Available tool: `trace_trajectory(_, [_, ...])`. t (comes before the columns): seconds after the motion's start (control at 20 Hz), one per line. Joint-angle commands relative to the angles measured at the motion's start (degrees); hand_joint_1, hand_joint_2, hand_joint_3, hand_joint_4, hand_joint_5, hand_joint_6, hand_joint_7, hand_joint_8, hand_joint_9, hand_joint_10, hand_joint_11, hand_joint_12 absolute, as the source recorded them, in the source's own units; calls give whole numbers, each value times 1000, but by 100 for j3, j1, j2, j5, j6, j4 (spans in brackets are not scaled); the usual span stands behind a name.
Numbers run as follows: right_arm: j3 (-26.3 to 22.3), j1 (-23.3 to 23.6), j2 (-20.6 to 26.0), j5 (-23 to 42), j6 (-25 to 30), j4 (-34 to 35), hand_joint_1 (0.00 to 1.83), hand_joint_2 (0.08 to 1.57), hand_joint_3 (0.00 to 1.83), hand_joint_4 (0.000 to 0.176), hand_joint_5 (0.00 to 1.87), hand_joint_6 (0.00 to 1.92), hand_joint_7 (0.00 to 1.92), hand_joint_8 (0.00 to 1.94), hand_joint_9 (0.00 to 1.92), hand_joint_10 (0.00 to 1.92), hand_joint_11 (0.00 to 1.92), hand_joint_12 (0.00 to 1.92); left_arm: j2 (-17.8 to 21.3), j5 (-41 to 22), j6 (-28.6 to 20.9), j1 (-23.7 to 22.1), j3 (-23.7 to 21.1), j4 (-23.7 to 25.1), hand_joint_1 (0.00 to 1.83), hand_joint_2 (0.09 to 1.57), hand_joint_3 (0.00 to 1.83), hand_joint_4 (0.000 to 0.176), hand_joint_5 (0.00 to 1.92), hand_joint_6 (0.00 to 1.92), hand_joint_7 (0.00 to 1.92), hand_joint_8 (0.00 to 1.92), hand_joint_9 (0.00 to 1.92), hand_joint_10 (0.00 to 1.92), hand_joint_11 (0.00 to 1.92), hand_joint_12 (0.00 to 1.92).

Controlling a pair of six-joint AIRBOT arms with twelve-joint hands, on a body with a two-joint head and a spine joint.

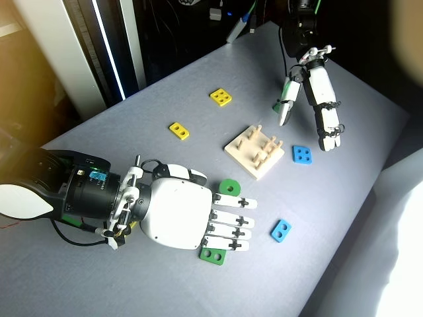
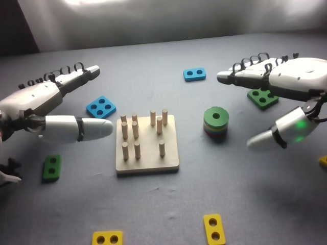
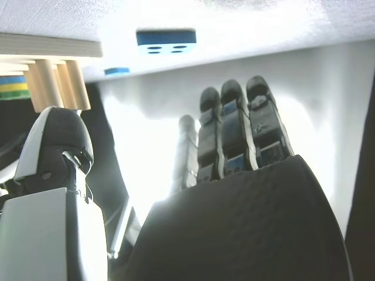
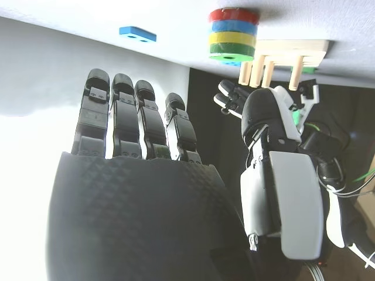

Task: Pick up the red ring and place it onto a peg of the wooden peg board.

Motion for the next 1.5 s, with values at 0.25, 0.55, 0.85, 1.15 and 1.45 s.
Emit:
trace_trajectory(0.25, [22, 97, 1, 549, 32, 109, 661, 747, 54, 62, 0, 0, 0, 0, 0, 0, 0, 0, 3, -646, -30, -91, 19, 6, 326, 838, 4, 176, 0, 0, 0, 0, 0, 0, 0, 0])
trace_trajectory(0.55, [111, 142, -107, 490, 46, 68, 642, 744, 47, 42, 0, 0, 0, 0, 0, 0, 0, 0, -6, -648, -30, -132, 20, 32, 323, 838, 2, 176, 0, 0, 0, 0, 0, 0, 0, 0])
trace_trajectory(0.85, [544, 233, -497, 331, 521, -305, 632, 802, 55, 3, 0, 0, 0, 0, 0, 0, 0, 0, 5, -649, -30, -141, 20, 65, 359, 872, 6, 176, 0, 0, 0, 0, 0, 0, 0, 0])
trace_trajectory(1.15, [820, 234, -735, 181, 686, -410, 636, 873, 33, 56, 66, 10, 9, 0, 0, 0, 0, 0, 12, -648, -31, -157, 23, 82, 343, 868, 4, 175, 0, 0, 0, 0, 0, 0, 0, 0])
trace_trajectory(1.45, [1129, 276, -1026, 44, 1135, -844, 715, 897, 15, 80, 163, 17, 48, 2, 0, 0, 0, 0, 0, -648, -31, -184, 31, 104, 332, 878, 5, 176, 0, 0, 0, 0, 0, 0, 0, 0])
